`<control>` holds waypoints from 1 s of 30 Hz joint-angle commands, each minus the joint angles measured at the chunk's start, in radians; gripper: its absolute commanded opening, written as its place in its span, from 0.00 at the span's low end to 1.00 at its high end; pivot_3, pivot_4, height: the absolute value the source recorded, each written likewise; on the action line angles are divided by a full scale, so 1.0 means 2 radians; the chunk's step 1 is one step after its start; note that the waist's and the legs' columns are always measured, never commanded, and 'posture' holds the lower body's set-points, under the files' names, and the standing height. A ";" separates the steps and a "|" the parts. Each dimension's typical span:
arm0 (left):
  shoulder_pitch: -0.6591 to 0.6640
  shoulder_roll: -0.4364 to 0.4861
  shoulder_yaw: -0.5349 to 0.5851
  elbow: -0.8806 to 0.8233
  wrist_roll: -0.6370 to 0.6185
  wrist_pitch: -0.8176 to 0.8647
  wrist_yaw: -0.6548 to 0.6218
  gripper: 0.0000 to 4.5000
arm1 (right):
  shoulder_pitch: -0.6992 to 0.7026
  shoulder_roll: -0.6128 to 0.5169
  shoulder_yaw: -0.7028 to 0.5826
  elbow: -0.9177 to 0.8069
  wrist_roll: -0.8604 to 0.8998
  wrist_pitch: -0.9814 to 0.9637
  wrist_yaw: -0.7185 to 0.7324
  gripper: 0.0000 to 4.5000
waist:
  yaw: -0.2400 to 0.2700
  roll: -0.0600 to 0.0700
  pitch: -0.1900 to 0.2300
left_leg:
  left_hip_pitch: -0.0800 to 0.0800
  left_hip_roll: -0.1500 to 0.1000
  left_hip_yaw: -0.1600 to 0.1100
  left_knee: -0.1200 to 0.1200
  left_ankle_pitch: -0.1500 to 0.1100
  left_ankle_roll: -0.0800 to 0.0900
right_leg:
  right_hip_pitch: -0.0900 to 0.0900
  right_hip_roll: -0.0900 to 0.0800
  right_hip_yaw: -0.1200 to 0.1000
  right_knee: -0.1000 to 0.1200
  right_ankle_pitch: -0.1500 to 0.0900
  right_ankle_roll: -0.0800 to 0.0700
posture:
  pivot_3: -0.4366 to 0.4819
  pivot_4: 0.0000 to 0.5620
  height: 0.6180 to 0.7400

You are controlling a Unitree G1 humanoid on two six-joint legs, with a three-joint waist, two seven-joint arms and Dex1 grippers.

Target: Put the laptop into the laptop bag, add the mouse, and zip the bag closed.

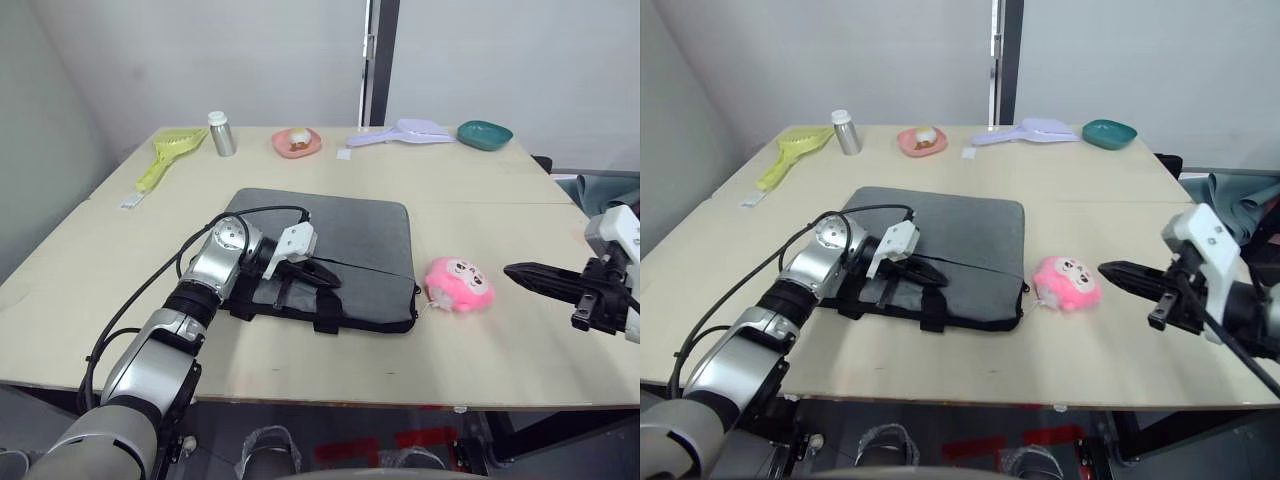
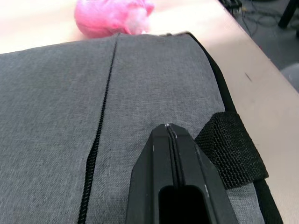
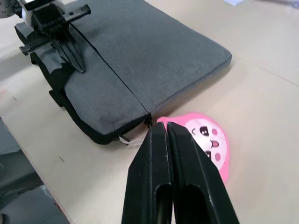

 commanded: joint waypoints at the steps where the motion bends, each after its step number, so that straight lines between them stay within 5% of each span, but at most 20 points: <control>1: 0.016 0.001 -0.033 0.049 0.043 -0.005 -0.009 0.00 | -0.021 -0.026 0.056 0.027 -0.024 -0.016 -0.002 0.34 | -0.002 0.002 -0.002 | 0.000 -0.001 0.000 0.000 0.000 0.000 | 0.000 0.000 0.000 0.000 0.000 0.000 | 0.48 0.27 1.00; 9: 0.004 -0.009 -0.042 0.082 0.060 -0.022 -0.008 0.00 | -0.164 -0.036 0.255 0.157 -0.109 -0.026 -0.006 0.96 | -0.011 0.005 -0.005 | 0.000 -0.005 -0.001 -0.002 0.000 0.000 | 0.001 -0.003 -0.001 0.000 0.000 0.001 | 0.48 0.27 1.00; 17: 0.013 -0.008 -0.050 0.078 0.077 -0.034 -0.008 0.00 | -0.257 0.001 0.402 0.267 -0.213 -0.066 0.015 0.96 | -0.016 0.006 -0.005 | -0.001 -0.007 -0.001 -0.003 0.000 0.001 | 0.002 -0.005 -0.002 -0.001 0.000 0.001 | 0.48 0.27 1.00; 24: 0.016 -0.007 -0.054 0.078 0.084 -0.039 -0.005 0.00 | -0.273 0.029 0.432 0.304 -0.255 -0.089 0.029 0.96 | -0.016 0.006 -0.005 | -0.001 -0.007 -0.001 -0.004 0.000 0.002 | 0.002 -0.006 -0.003 -0.002 0.000 0.001 | 0.48 0.27 1.00; 30: 0.024 -0.003 -0.060 0.070 0.089 -0.048 -0.006 0.00 | -0.263 0.029 0.418 0.291 -0.260 -0.096 0.040 0.48 | -0.017 0.006 -0.005 | -0.001 -0.007 -0.001 -0.005 0.000 0.002 | 0.003 -0.006 -0.003 -0.004 0.000 0.001 | 0.48 0.27 1.00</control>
